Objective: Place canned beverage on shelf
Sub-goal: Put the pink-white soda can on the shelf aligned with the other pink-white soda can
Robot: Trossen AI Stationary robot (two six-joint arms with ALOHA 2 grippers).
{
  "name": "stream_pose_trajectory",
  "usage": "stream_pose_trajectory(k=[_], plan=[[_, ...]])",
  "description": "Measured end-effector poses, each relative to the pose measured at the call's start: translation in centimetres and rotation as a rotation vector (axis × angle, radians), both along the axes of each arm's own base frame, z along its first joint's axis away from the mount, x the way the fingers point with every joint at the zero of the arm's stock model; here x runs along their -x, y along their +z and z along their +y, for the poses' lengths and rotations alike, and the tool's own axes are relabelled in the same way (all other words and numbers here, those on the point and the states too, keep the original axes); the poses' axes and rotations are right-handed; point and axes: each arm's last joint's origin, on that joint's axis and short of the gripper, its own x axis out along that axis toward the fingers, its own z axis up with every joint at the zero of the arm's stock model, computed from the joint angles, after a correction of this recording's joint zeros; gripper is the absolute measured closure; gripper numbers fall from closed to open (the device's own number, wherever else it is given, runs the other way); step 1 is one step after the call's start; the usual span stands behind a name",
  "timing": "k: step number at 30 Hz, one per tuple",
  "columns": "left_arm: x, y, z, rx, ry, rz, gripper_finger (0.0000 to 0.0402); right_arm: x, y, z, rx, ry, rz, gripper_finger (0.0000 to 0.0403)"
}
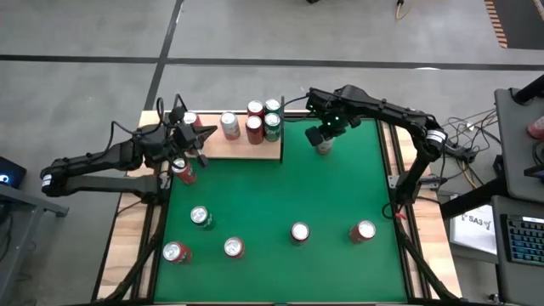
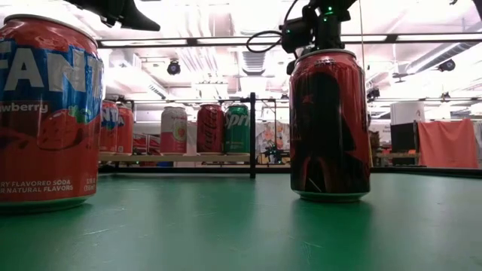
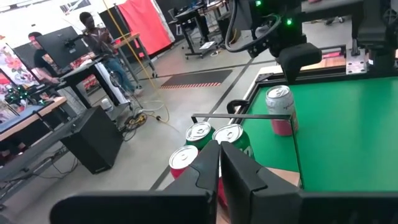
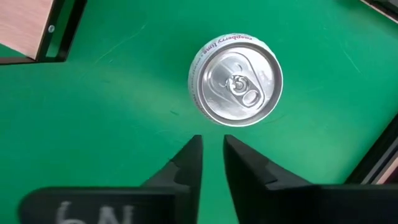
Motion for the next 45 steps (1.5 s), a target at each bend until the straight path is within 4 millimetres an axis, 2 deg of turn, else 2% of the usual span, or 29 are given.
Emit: stream_pose_trajectory(k=[7, 13, 17, 21, 26, 32, 39, 45], plan=[[-0.2, -0.1, 0.0, -0.004, -0.001, 0.013, 0.0402, -0.1, -0.2, -0.1, -0.005, -0.016, 0.002, 0.023], [-0.3, -0.2, 0.1, -0.004, -0.001, 0.017, 0.0402, 0.1, -0.8, -1.2, 0.012, -0.054, 0.039, 0.0135], [-0.3, -0.2, 0.1, -0.004, -0.001, 0.016, 0.0402, 0.0, -1.4, -2.1, 0.034, -0.068, 0.046, 0.0089], [-0.3, -0.2, 0.1, -0.004, -0.001, 0.017, 0.0402, -0.2, -2.0, -2.8, 0.036, -0.057, 0.039, 0.0061], [-0.3, -0.2, 0.1, -0.007, -0.002, 0.02, 0.0402, -0.3, -2.3, -3.0, 0.028, -0.054, 0.047, 0.0049], [-0.4, -0.2, 0.1, -0.006, -0.002, 0.022, 0.0402, -0.7, -3.1, -3.2, 0.017, -0.039, 0.066, 0.0057], [-0.4, -0.2, 0.1, -0.006, -0.002, 0.022, 0.0402, -1.6, -5.3, -3.5, 0.008, -0.022, 0.107, 0.0078], [-0.4, -0.3, 0.1, -0.006, -0.002, 0.023, 0.0402, -1.7, -5.5, -3.6, 0.006, -0.02, 0.11, 0.0117]])
